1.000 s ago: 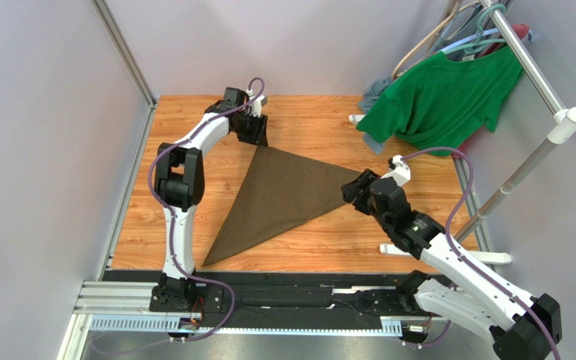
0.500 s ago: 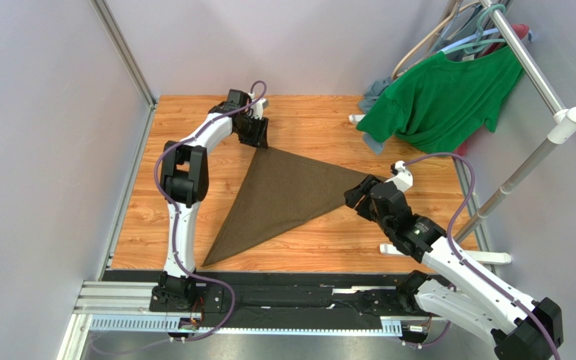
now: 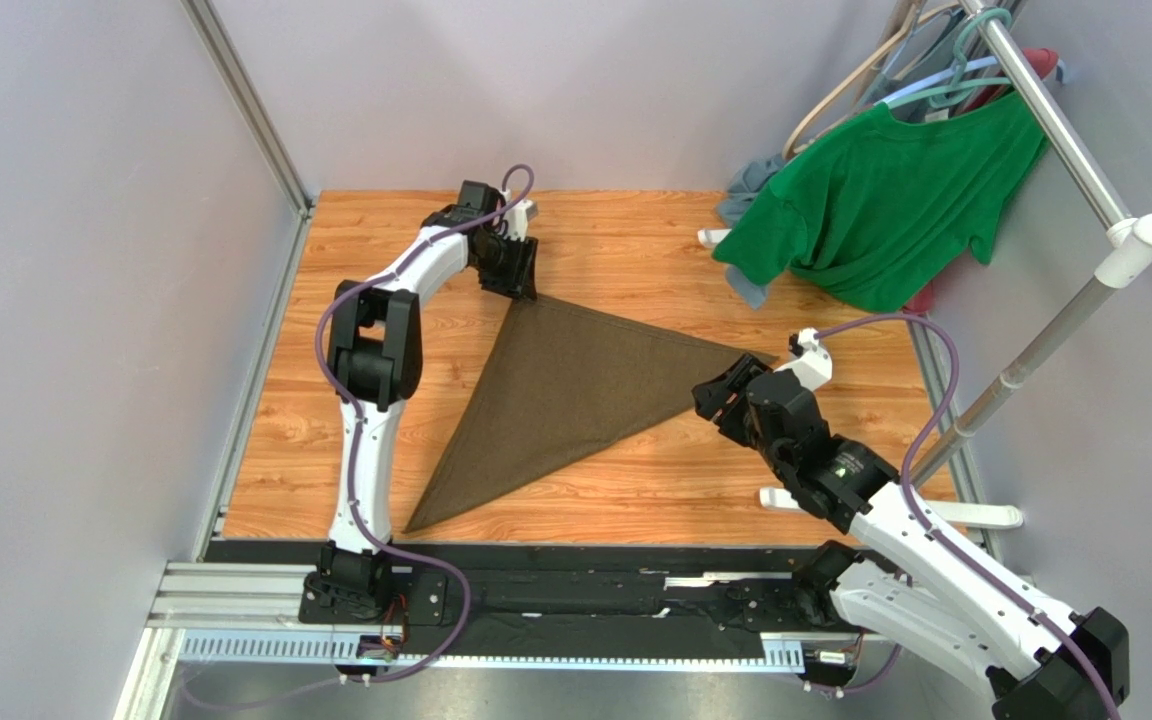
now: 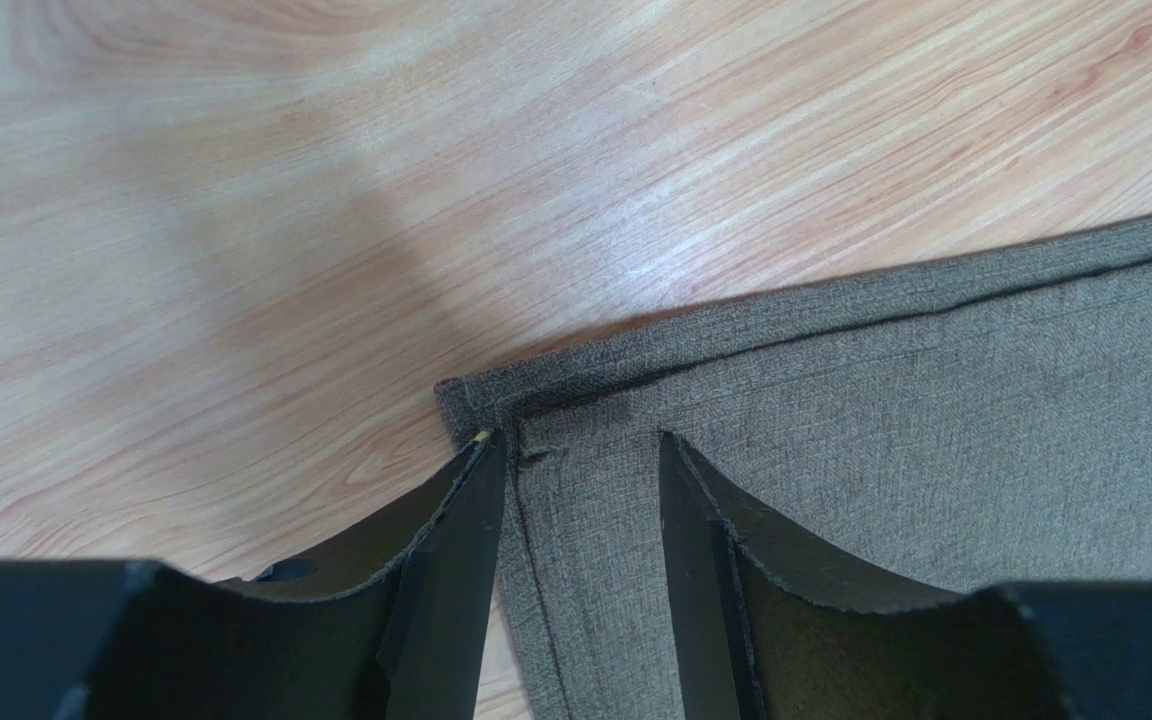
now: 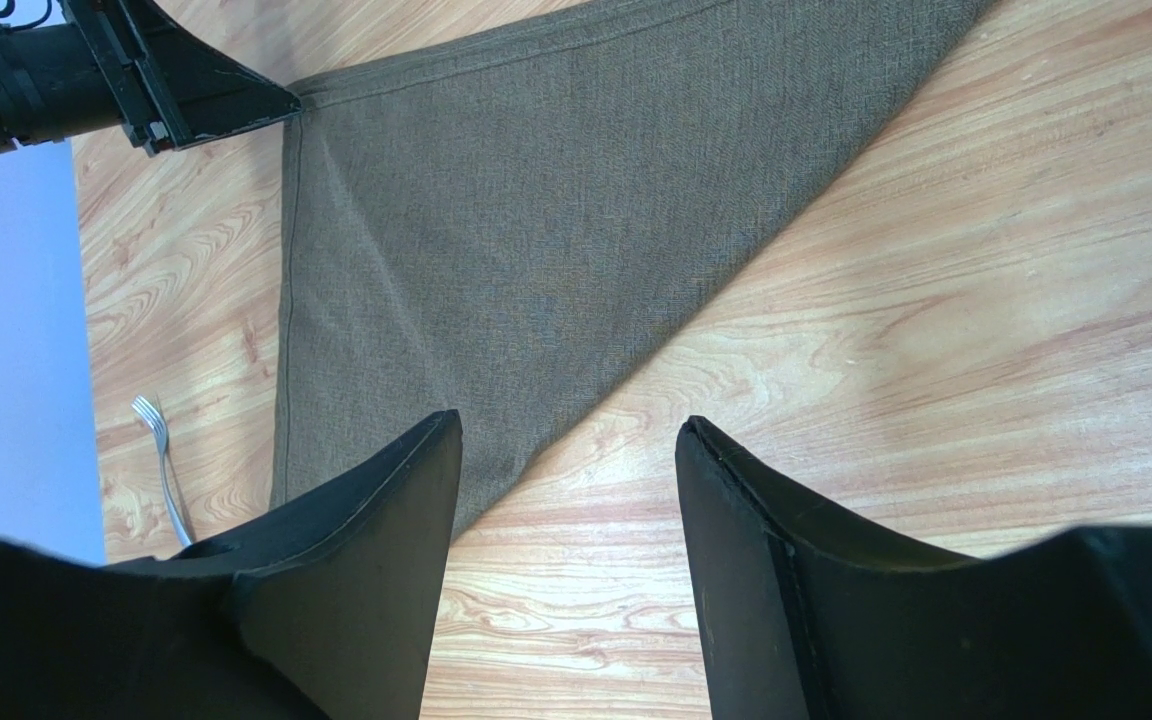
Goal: Fold the napkin, place the utensils inside, and roll it up
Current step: Fold the napkin
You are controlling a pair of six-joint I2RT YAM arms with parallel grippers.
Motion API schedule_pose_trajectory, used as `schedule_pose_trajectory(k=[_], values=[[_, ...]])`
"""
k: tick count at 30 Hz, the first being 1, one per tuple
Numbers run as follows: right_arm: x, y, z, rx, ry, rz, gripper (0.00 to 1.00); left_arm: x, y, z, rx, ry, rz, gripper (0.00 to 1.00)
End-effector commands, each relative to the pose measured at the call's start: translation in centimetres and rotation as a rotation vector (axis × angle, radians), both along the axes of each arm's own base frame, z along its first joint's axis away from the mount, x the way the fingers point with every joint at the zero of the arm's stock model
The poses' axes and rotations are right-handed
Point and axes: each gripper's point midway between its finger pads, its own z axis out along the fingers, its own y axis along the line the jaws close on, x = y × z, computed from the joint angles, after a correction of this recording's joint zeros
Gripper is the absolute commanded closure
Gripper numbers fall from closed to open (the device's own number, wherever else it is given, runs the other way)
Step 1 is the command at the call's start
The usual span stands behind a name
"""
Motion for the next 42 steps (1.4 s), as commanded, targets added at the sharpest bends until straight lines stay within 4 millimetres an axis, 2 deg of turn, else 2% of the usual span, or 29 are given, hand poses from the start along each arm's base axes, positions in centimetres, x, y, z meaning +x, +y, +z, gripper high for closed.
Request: schedule_pose_trajectory(k=[1,11,16,21,23,26,29,31,36,42], values=[[0.2,-0.6,0.3,0.013,-0.015,-0.041,0.41,0.7,-0.4,1.1,-0.030,-0.010,0.009,0.50],[0.1,-0.6,0.2,0.014,-0.011,-0.041,0.41,0.6,-0.3,-0.2,-0.021,0.020,0.032,0.56],[0.0,-0.8,0.2,0.018,-0.013,-0.048,0.41,0.6,-0.1,-0.1,-0.008,0.023,0.049,0.59],[0.0,-0.9,0.1,0.017,-0.012,-0.051,0.41,0.7,-0.1,-0.2,-0.006,0.025,0.059,0.71],[0.0,-0.9,0.1,0.016,-0.013,-0.052,0.41,0.9,-0.1,0.0,-0.010,0.022,0.065,0.79],[-0.1,-0.9,0.1,0.018,-0.012,-0.050,0.41,0.9,-0.5,0.5,-0.031,0.020,0.056,0.83],[-0.1,-0.9,0.0,0.019,-0.012,-0.051,0.41,1.0,-0.7,1.0,-0.042,0.011,0.052,0.95],[-0.1,-1.0,0.0,0.019,-0.012,-0.052,0.41,0.9,-0.9,1.5,-0.056,0.005,0.045,1.00],[-0.2,-0.9,-0.2,0.020,-0.007,-0.051,0.41,1.0,-1.6,3.3,-0.099,-0.020,0.025,1.00],[-0.3,-0.9,-0.2,0.022,-0.006,-0.047,0.41,1.4,-1.1,5.3,-0.089,-0.081,0.044,1.00]])
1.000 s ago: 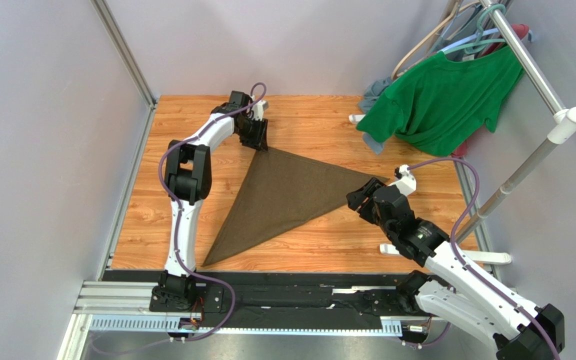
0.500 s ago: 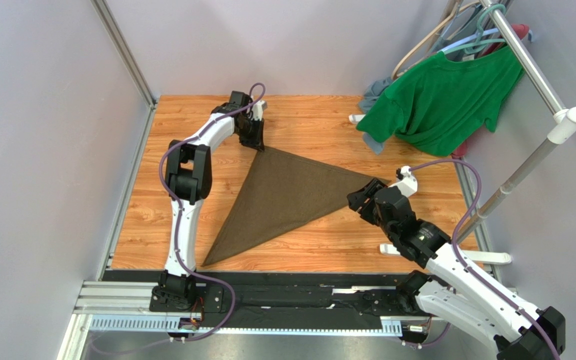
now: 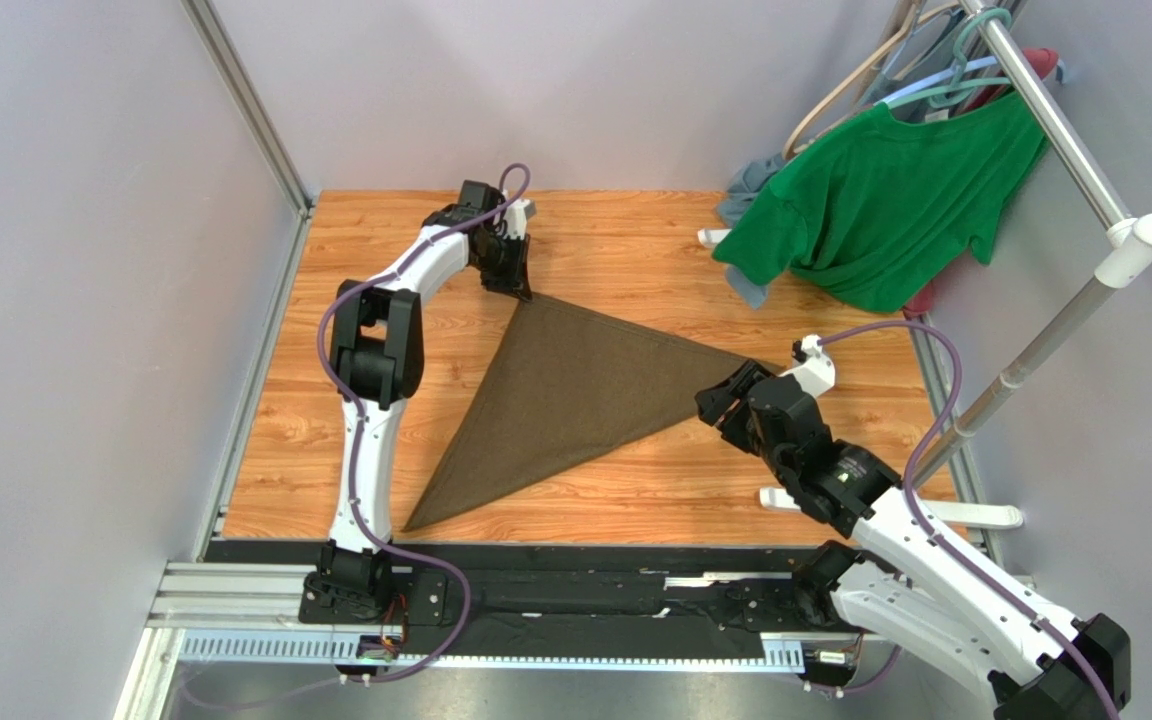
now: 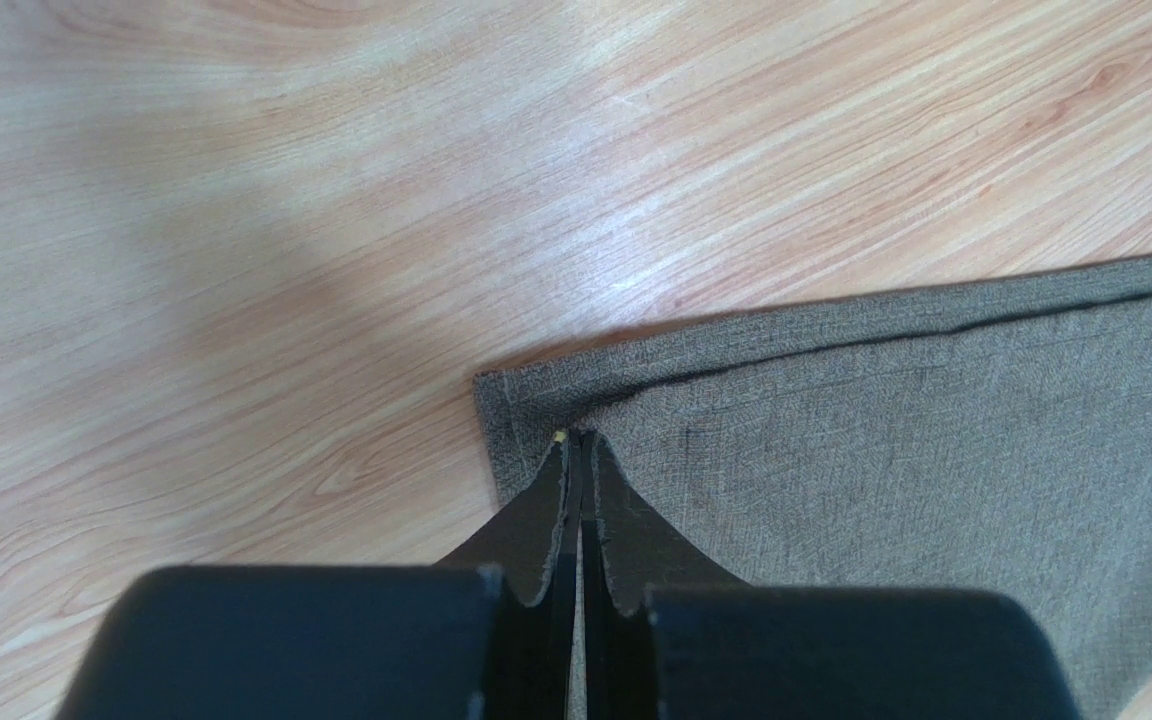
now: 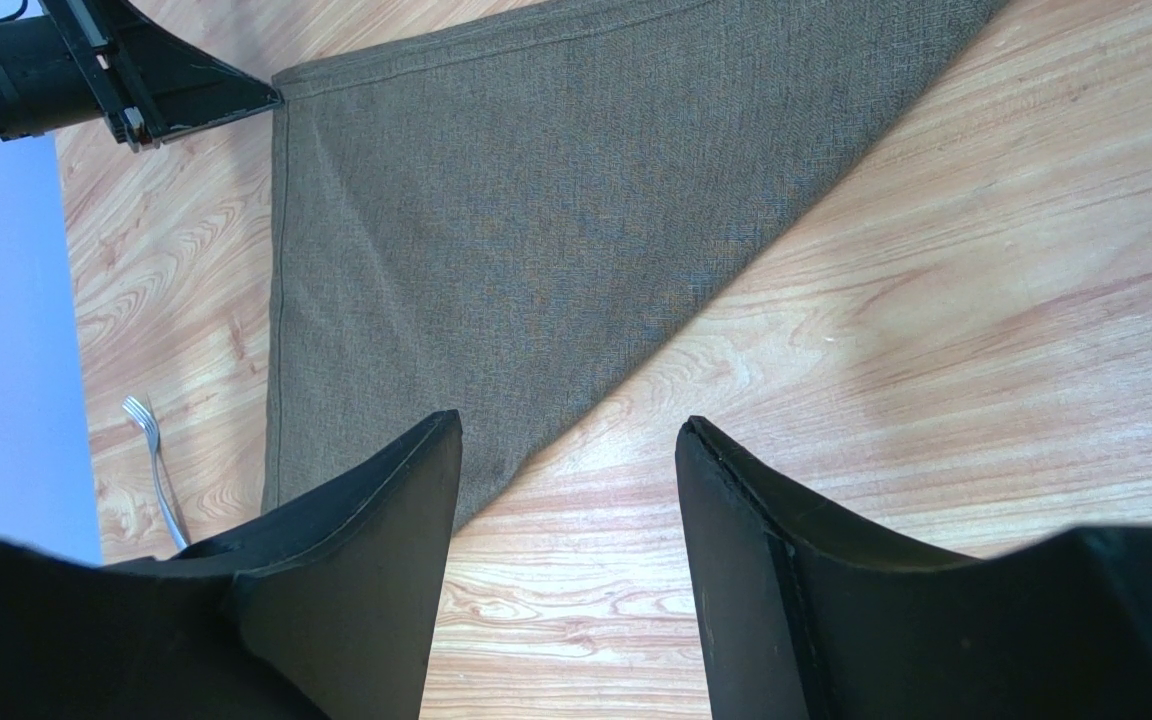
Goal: Fold the napkin, place the utensils inside, and roll it up
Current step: Fold the napkin
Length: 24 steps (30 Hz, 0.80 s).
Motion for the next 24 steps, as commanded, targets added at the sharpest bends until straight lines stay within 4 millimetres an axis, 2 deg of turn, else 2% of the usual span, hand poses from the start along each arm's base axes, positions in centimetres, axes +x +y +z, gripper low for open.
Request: schedule_pose_trajectory(k=[1,5,24], values=[[0.3,-0.5,0.6,0.015,-0.028,-0.035,0.41,1.5,-0.5,5.5,-0.042,-0.134,0.004,1.00],[0.2,-0.6,0.8,0.018,-0.031,-0.035,0.41,1.6,-0.2,5.1,-0.023,-0.134,0.015,1.00],[-0.4,-1.1,0.7,0.029,-0.024,-0.049,0.41,3.1,1.3,5.7,-0.002,-0.168,0.056,1.00]])
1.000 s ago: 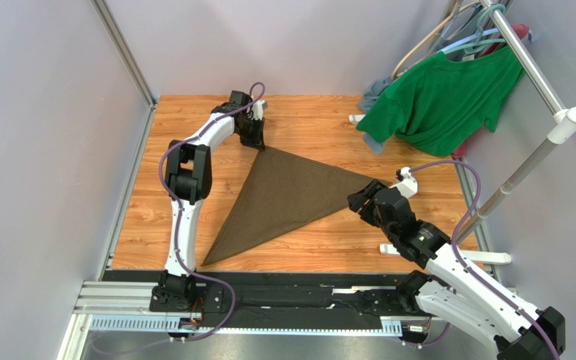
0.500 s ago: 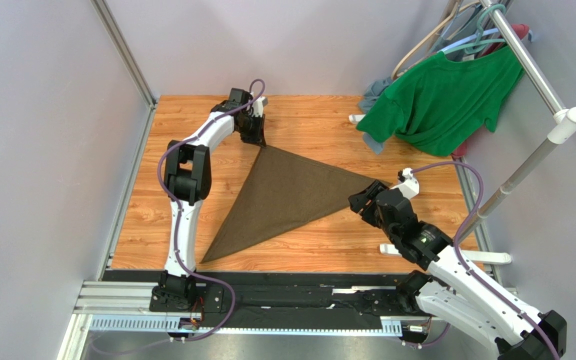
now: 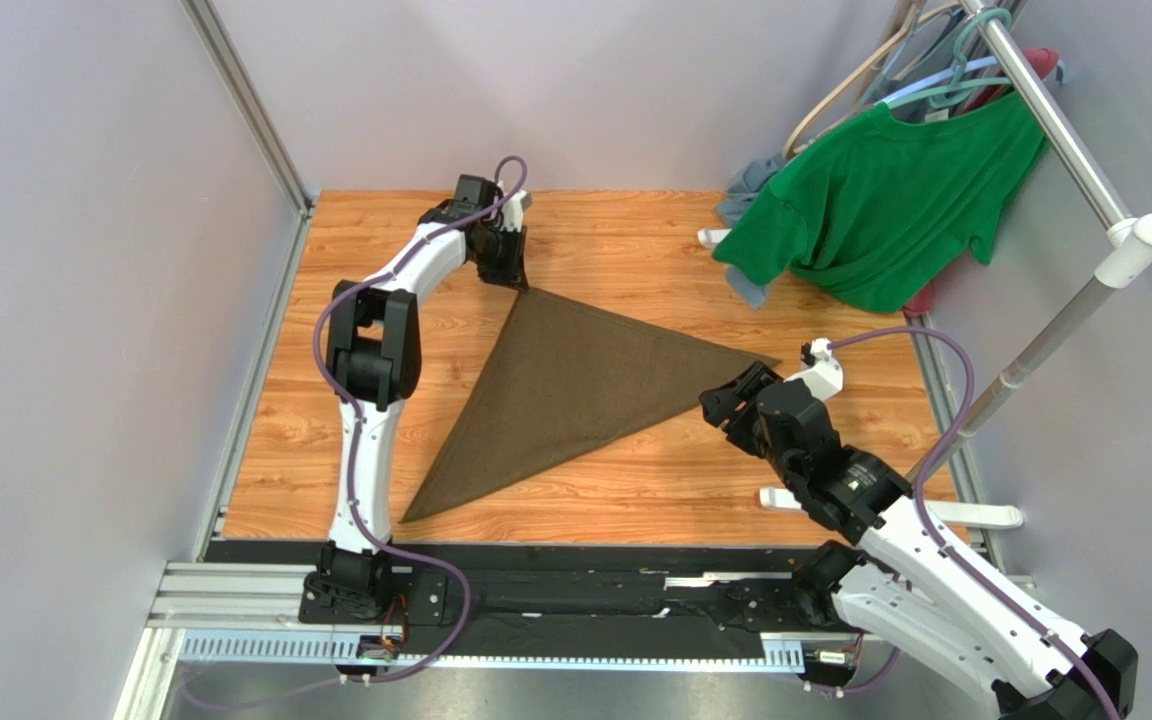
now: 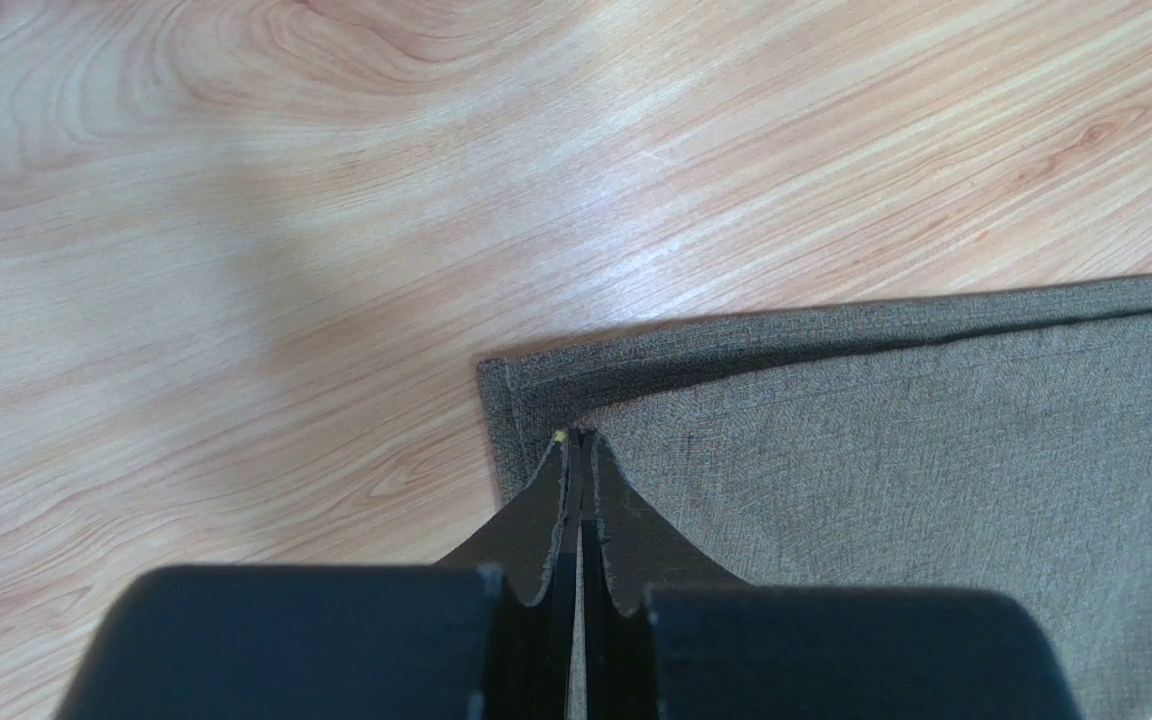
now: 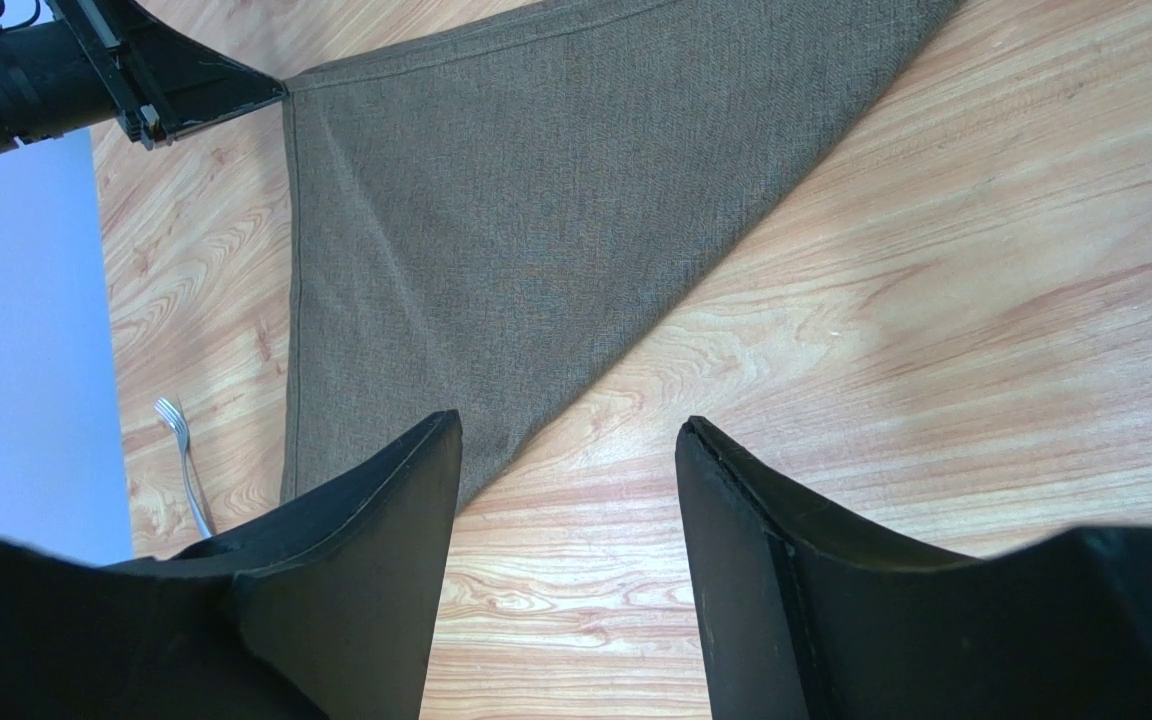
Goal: Fold the napkin, place the utensils inside, and roll it up
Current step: Fold the napkin
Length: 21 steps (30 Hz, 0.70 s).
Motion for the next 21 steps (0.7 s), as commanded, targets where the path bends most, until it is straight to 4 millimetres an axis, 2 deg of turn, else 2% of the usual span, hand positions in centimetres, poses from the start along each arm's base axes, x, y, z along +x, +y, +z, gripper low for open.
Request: schedule_pose_trajectory(k=[1,4,15,21], values=[[0.1,-0.8,-0.2,-0.001,-0.003,-0.041,0.41,1.8,0.6,4.6,-0.020,-0.112,0.024,1.00],[0.0,-0.7,-0.3,0.002,-0.001,-0.040,0.41,2.0,0.6,5.3,-0.030,-0.130,0.030,1.00],[0.0,-0.7,-0.4,0.004,0.004,-0.043,0.41,2.4,1.4,5.6,-0.036,-0.145,0.054,1.00],[0.1,-0.6,-0.4,0.007,0.003,-0.042,0.41,2.7,1.9,4.7,-0.032,-0.130,0.065,1.00]])
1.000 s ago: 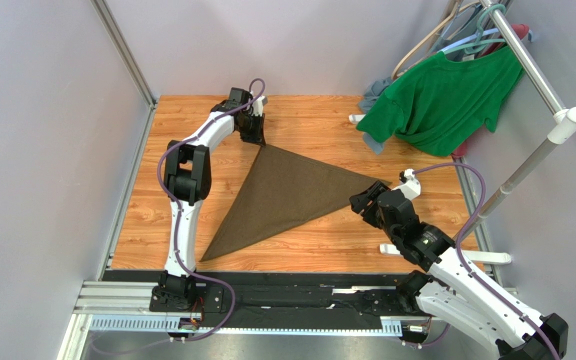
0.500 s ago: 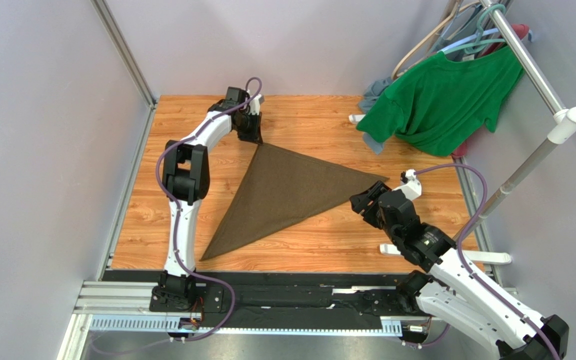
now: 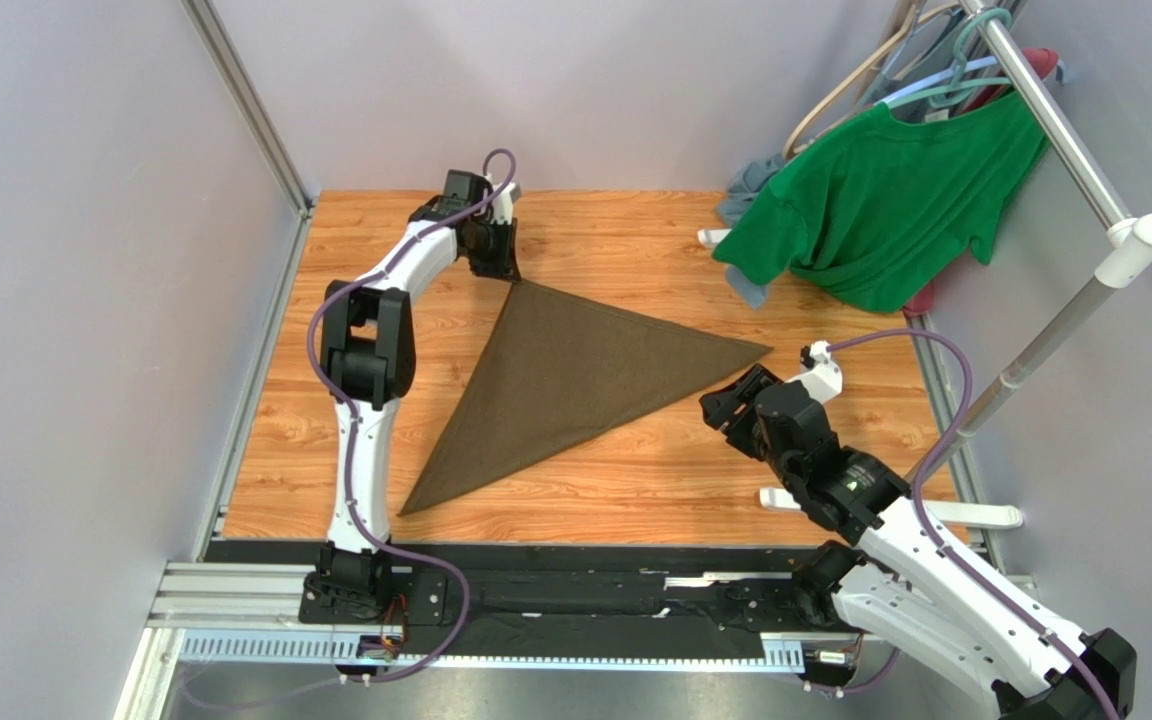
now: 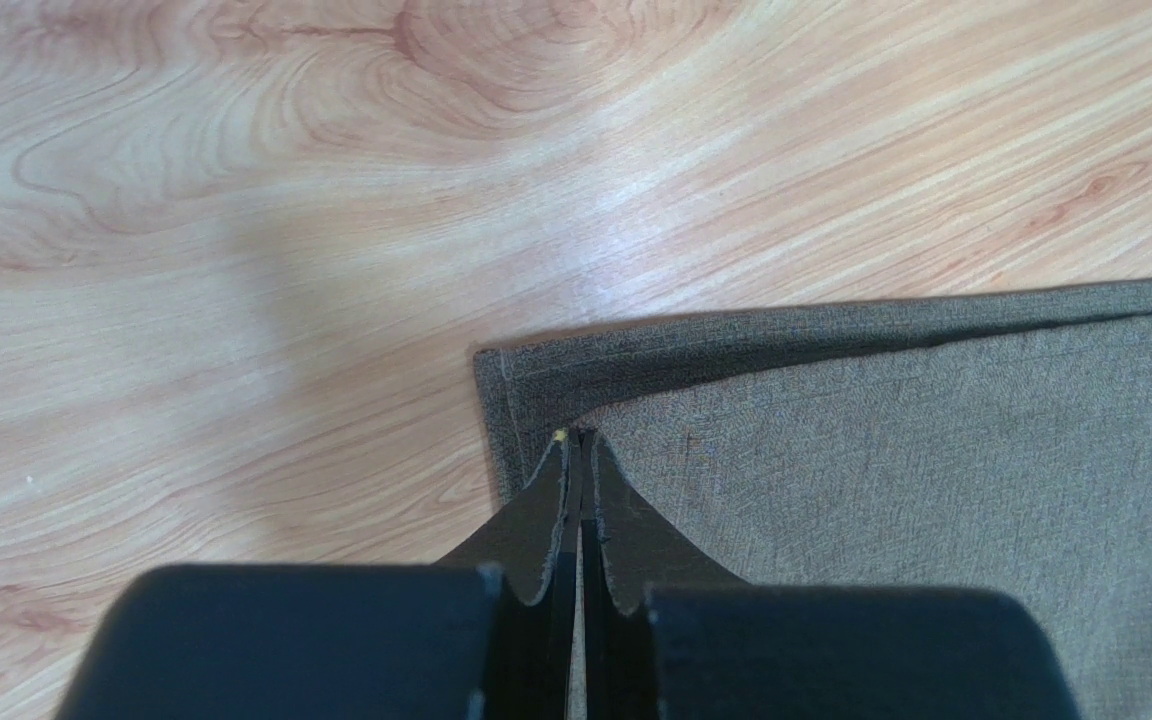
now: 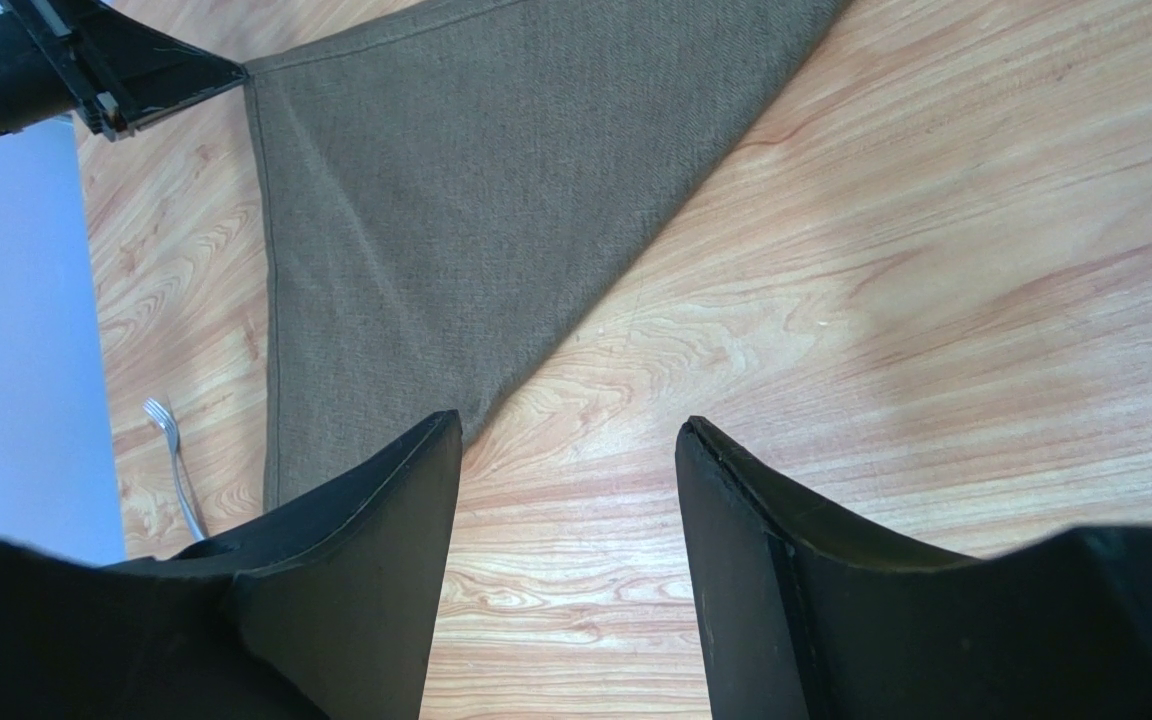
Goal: Fold the napkin, place the utensils inside, and roll it up
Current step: Fold the napkin, then grab a utensil with the left arm
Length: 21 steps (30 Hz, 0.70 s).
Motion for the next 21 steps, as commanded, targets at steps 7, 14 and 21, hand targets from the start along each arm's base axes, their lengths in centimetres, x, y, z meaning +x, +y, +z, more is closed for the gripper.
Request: schedule_pose_trajectory(k=[7,14,21], values=[[0.3,-0.4,0.1,-0.007,-0.012,-0.026,0.41,1.7,1.1,4.7,-0.004,-0.084,0.044,0.42],[1.5,0.1,0.7,-0.085,-0.044,0.017,0.41,0.4,4.7,12.3,0.109,-0.232,0.139,0.21],[3.4,1.4,1.2,-0.222,-0.100,0.125,0.41,-8.7,14.5,14.3,0.265,-0.231,0.399,0.21]])
